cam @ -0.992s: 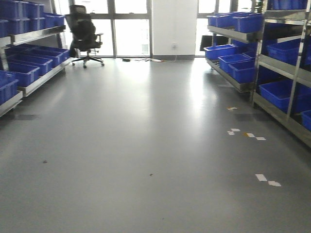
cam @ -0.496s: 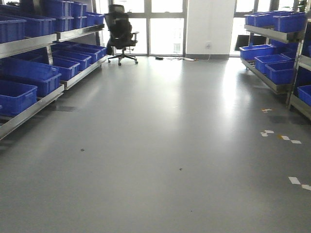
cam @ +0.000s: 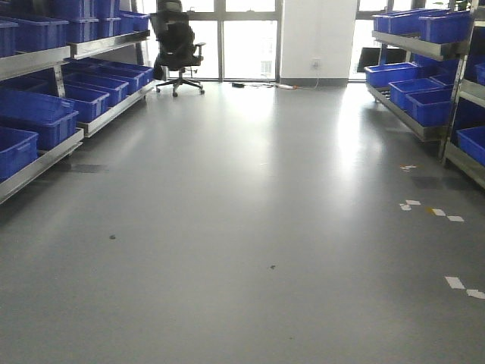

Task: Pick red cube and place on left shelf
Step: 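Drive forward across the room toward the crate shelves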

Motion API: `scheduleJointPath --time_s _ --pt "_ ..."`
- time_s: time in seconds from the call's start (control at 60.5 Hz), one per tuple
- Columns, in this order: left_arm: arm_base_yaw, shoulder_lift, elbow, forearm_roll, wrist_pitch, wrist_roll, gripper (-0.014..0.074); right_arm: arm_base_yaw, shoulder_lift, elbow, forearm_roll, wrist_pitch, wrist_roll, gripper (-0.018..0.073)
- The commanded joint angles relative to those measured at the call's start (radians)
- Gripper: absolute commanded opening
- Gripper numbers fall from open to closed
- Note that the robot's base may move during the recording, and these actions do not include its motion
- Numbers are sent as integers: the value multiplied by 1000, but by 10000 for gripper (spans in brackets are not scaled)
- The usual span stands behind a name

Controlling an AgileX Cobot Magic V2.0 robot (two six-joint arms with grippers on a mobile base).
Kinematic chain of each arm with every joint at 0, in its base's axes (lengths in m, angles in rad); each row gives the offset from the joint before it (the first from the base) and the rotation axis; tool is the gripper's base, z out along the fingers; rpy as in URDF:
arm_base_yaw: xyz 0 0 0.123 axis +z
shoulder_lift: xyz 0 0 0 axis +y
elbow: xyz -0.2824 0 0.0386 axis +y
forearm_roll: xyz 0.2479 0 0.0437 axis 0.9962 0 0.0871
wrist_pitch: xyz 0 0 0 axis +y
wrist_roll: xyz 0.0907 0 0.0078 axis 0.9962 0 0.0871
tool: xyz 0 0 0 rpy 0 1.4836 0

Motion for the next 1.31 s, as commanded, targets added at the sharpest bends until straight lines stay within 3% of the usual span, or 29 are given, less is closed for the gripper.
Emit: scheduleJointPath --time_s 0.0,1.29 --pt "0 -15 25 0 -83 0 102 -4 13 -27 -3 -86 -7 30" --pt "0 -15 25 0 -83 0 102 -4 13 -27 -3 -85 -7 30"
